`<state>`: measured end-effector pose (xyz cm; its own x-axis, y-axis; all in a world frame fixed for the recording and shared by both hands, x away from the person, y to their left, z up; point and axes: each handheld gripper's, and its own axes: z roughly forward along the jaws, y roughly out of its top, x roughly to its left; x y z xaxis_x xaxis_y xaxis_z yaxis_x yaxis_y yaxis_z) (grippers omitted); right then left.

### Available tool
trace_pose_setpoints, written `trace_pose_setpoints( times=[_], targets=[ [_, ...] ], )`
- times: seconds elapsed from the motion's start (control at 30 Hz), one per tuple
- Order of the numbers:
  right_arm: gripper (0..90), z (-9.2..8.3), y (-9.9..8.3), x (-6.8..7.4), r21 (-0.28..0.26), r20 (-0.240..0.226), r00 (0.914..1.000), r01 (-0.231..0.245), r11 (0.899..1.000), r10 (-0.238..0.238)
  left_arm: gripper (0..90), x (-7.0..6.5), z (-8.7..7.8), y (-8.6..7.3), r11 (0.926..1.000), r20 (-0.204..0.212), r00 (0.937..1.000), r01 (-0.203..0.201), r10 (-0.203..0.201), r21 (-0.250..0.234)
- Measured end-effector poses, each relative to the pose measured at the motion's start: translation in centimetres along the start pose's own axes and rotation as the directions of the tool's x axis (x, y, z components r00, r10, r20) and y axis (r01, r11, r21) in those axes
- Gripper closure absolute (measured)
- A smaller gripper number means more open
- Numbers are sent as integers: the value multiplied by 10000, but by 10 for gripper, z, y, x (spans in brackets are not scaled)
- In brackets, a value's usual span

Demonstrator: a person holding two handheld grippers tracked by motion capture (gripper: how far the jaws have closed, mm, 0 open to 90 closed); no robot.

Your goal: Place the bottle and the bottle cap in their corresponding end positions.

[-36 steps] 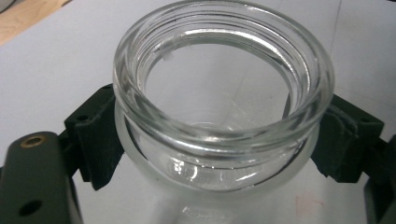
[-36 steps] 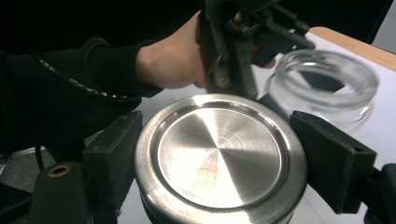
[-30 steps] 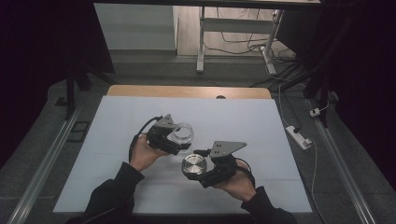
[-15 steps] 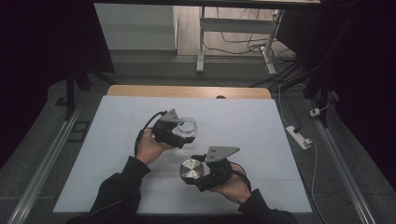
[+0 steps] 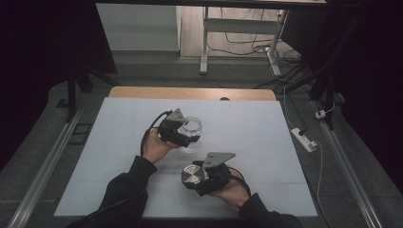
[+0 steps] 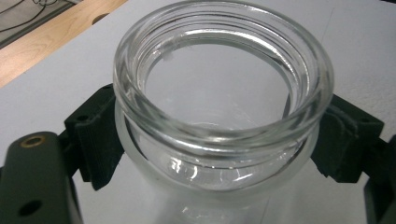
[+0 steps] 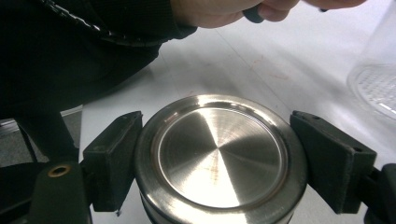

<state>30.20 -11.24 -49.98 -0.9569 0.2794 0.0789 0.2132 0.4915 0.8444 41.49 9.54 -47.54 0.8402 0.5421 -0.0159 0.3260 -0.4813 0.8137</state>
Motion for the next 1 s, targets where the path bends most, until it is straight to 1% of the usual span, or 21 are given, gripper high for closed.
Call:
trace_pose_setpoints(
  times=[0.2,0.43,0.87,1.0],
  targets=[
    [196,10,-6,-1,244,66,10000,68,9997,-70,156,5,8,0,10000,-97,9999,64,-64,21],
    [196,19,-12,-5,517,191,9997,114,9986,-124,157,10,14,-5,9998,-223,9996,185,-184,37],
    [195,28,-20,-13,997,554,9984,63,9950,-119,156,13,21,-12,9997,-302,9993,245,-242,94],
    [195,30,-22,-15,1132,627,9980,4,9936,-75,156,13,22,-13,9995,-260,9992,311,-310,23]
  ],
)
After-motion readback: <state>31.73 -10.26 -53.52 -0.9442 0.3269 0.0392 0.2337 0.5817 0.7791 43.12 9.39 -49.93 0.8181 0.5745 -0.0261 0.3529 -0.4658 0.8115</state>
